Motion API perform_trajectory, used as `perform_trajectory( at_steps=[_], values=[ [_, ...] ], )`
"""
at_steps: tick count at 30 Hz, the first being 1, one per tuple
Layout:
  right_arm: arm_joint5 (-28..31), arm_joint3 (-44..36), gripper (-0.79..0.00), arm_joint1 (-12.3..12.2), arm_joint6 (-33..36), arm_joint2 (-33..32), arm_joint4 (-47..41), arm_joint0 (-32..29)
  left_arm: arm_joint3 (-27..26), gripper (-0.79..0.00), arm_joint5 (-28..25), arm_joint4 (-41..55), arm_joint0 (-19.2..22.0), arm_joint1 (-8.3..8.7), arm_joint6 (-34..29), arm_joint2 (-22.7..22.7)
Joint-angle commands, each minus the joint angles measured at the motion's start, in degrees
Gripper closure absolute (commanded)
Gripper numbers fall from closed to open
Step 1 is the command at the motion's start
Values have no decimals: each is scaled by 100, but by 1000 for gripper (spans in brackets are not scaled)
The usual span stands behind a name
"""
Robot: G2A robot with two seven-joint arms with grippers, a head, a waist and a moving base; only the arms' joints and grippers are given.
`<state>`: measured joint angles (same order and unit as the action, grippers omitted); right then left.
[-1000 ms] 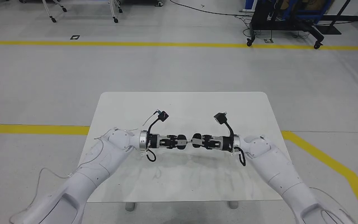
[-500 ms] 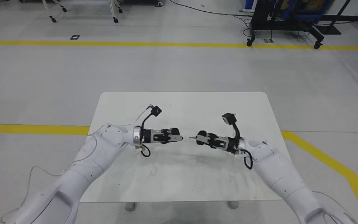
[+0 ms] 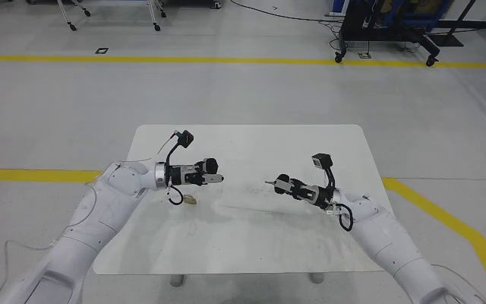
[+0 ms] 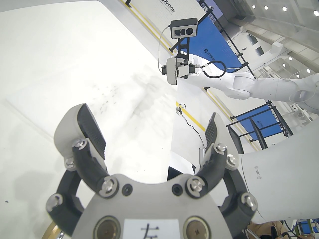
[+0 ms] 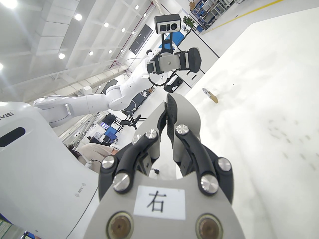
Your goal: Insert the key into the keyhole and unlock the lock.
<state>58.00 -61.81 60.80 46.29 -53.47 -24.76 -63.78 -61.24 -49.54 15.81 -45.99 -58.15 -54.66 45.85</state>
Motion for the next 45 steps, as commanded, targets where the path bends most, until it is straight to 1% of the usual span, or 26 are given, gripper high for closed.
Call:
perform_trajectory(
  at_steps=[1, 4, 6, 9, 11, 13, 16, 22, 28, 30, 32, 35, 36, 37, 38, 39, 43, 45],
  values=[
    [0, 0, 0, 0, 0, 0, 0, 0, 0, -785, 0, 0, 0, 0, 0, 0],
    [0, 0, 0, 0, 0, 0, 0, 0, -33, -785, 101, -253, -35, 53, 210, 172],
    [0, 0, 0, 0, 0, 0, 0, 0, -36, -785, -40, -853, -25, 136, 331, 376],
    [0, 0, 0, 0, 0, 0, 0, 0, -155, -785, -308, -1614, -83, 259, 300, 586],
    [0, 0, 0, 0, 0, 0, 0, 0, -352, -785, -401, -2483, -139, 370, 393, 678],
    [0, 0, 0, 0, 0, 0, 0, 0, -605, -785, -495, -3281, -266, 463, 487, 659],
    [0, 0, 0, 0, 0, 0, 0, 0, -817, -785, -475, -4044, -380, 572, 468, 606],
    [0, 0, 0, 0, 0, 0, 0, 0, -1044, -785, -355, -4757, -557, 691, 390, 687],
    [0, 0, 0, 0, 0, 0, 0, 0, -1262, -782, -155, -5274, -773, 752, 560, 736],
    [0, 0, 0, 0, 0, 0, 0, 0, -1297, -730, -112, -5382, -836, 762, 667, 746],
    [0, 0, 0, 0, 0, 0, 0, 0, -1301, -656, -127, -5464, -909, 780, 770, 769],
    [0, 0, 0, 0, 0, 0, 0, 0, -1320, -594, -96, -5627, -986, 802, 940, 817],
    [0, 0, 0, 0, 0, 0, 0, 0, -1324, -557, -63, -5682, -998, 806, 996, 830],
    [0, 0, 0, 0, 0, 0, 0, 0, -1331, -486, -38, -5742, -1007, 806, 1037, 829],
    [0, 0, 0, 0, 0, 0, 0, 0, -1337, -391, -8, -5811, -1008, 805, 1065, 822],
    [0, 0, 0, 0, 0, 0, 0, 0, -1344, -360, 32, -5882, -1004, 801, 1091, 810],
    [0, 0, 0, 0, 0, 0, 0, 0, -1332, -308, 155, -6045, -981, 777, 1202, 749],
    [0, 0, 0, 0, 0, 0, 0, 0, -1305, -299, 197, -6081, -958, 765, 1221, 722]
  ],
)
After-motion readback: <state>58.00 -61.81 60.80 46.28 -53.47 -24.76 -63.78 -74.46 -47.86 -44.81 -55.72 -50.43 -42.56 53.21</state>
